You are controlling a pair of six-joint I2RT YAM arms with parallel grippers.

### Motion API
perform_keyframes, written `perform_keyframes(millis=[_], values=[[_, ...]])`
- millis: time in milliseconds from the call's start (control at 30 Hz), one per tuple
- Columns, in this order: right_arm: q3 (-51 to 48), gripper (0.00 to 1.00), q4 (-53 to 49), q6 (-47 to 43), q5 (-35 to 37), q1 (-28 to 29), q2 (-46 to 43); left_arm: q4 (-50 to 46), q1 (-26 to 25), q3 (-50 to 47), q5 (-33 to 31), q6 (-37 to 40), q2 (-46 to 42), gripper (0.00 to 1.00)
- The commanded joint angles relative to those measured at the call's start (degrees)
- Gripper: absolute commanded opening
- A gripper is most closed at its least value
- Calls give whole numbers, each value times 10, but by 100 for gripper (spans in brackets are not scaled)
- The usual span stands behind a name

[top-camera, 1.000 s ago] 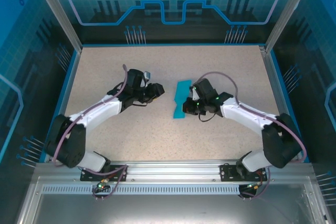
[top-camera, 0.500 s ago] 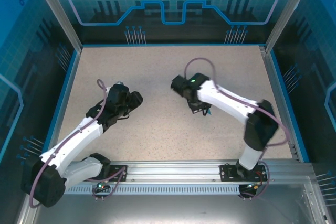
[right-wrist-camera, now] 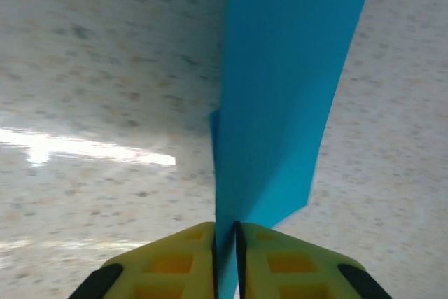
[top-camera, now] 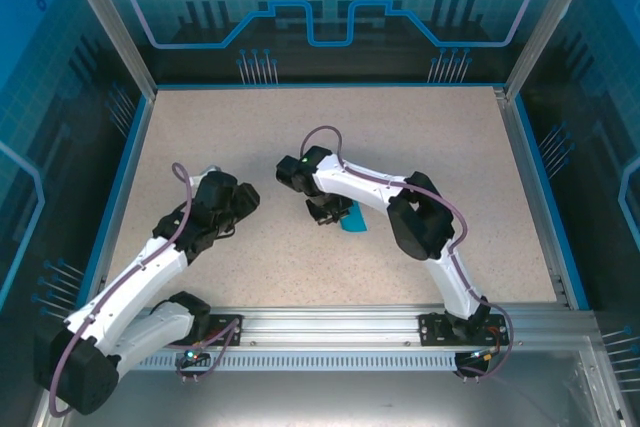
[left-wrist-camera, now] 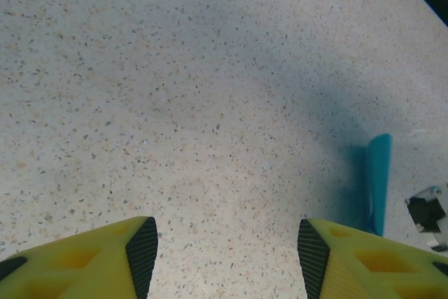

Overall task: Fold a paper plane with a square sheet of paper (pick it up from the middle)
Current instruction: Turn over the paper at the center of the table, then rotate the paper at the center of the table.

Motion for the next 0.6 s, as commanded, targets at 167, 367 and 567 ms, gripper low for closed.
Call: perform_keyframes(millis=[167,367,567], values=[[-148,38,236,-1,-231,-51,-129,56,6,-3,134,49,50,62],[-315,41,393,0,-332,-129,-257,139,4,35,275,60,158,62],[-405,26,495,7,-407,-201,-259,182,-19,124,359,57,319,55]])
